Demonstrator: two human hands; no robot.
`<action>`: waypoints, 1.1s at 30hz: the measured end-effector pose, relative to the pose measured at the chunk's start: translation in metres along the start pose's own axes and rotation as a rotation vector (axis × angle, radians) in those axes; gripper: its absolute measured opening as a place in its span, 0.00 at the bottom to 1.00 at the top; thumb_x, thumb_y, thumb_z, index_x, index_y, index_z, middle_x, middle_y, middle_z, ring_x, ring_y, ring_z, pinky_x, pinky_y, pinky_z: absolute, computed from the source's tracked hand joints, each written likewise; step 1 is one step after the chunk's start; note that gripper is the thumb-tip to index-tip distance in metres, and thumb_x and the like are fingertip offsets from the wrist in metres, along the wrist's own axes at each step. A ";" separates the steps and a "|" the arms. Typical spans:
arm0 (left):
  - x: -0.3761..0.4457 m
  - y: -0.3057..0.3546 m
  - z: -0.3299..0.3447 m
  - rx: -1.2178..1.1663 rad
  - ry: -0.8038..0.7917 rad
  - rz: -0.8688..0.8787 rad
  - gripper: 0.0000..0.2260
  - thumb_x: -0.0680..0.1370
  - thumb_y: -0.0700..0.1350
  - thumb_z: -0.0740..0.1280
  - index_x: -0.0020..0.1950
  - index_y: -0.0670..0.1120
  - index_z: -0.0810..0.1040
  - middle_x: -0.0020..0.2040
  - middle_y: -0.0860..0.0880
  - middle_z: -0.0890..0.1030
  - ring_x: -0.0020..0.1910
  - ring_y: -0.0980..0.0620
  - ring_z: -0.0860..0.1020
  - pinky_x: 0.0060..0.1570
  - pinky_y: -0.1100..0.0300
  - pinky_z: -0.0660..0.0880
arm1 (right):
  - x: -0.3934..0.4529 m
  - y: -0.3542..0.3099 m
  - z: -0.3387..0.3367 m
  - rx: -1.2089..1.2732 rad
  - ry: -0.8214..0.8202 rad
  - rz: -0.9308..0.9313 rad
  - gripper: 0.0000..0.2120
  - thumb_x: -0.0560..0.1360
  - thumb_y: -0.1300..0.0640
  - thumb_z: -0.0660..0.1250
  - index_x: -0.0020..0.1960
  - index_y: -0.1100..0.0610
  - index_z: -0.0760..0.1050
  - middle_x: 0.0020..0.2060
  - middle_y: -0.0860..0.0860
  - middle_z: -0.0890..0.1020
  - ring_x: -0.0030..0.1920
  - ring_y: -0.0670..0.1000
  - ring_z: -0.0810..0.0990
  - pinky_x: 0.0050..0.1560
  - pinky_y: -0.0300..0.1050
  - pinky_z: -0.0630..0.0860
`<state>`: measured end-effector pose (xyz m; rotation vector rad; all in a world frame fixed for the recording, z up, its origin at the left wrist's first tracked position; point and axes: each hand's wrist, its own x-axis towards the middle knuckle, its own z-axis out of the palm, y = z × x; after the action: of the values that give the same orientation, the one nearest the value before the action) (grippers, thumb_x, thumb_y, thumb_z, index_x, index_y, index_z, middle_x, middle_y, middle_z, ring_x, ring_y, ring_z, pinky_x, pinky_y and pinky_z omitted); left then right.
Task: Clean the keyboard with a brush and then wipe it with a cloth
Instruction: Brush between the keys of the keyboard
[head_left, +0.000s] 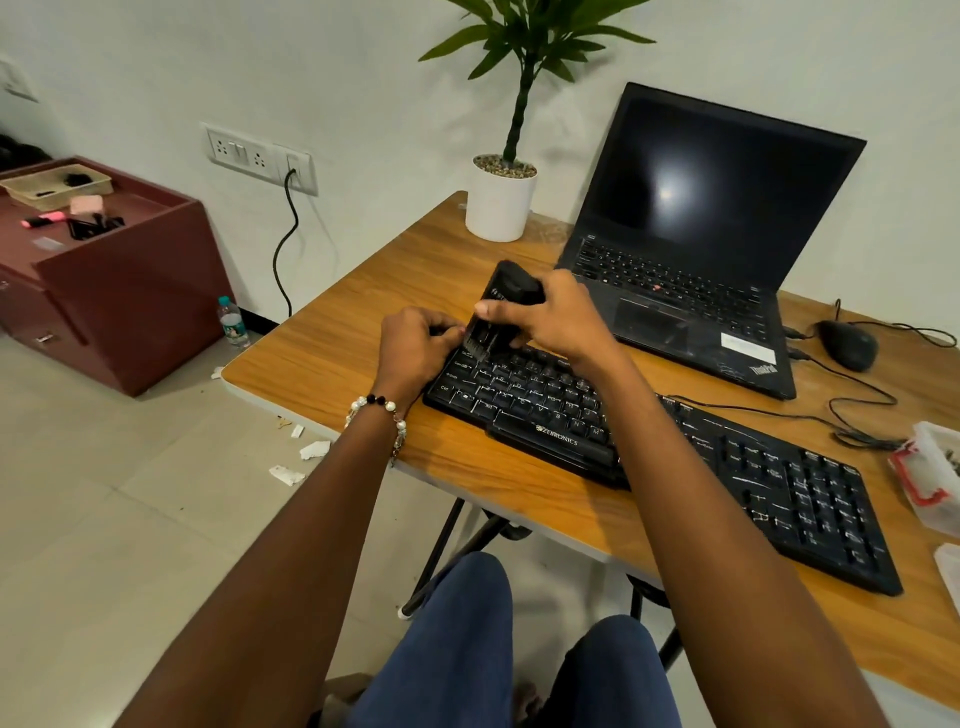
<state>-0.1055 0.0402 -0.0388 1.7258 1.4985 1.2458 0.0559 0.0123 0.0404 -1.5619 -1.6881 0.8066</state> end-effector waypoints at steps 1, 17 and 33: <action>0.000 0.000 0.000 -0.002 -0.003 -0.005 0.06 0.74 0.41 0.73 0.49 0.41 0.85 0.46 0.46 0.85 0.41 0.57 0.80 0.39 0.75 0.72 | 0.002 0.001 -0.004 0.076 0.002 0.008 0.19 0.68 0.48 0.77 0.49 0.62 0.79 0.42 0.54 0.85 0.42 0.54 0.86 0.39 0.46 0.82; 0.000 0.002 0.000 -0.002 -0.010 -0.040 0.07 0.74 0.41 0.73 0.50 0.41 0.85 0.47 0.46 0.85 0.42 0.56 0.80 0.43 0.69 0.74 | 0.006 0.007 -0.004 0.119 0.134 -0.001 0.18 0.69 0.49 0.77 0.50 0.62 0.80 0.43 0.54 0.85 0.44 0.51 0.86 0.40 0.45 0.83; 0.000 0.003 0.001 -0.020 -0.005 -0.058 0.08 0.74 0.41 0.73 0.51 0.41 0.85 0.48 0.45 0.85 0.43 0.57 0.79 0.45 0.69 0.72 | -0.005 0.007 -0.016 -0.097 0.150 -0.037 0.16 0.69 0.48 0.77 0.46 0.59 0.79 0.42 0.53 0.84 0.41 0.51 0.84 0.41 0.44 0.82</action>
<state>-0.1033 0.0399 -0.0371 1.6593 1.5177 1.2221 0.0737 0.0079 0.0435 -1.6093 -1.6633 0.5813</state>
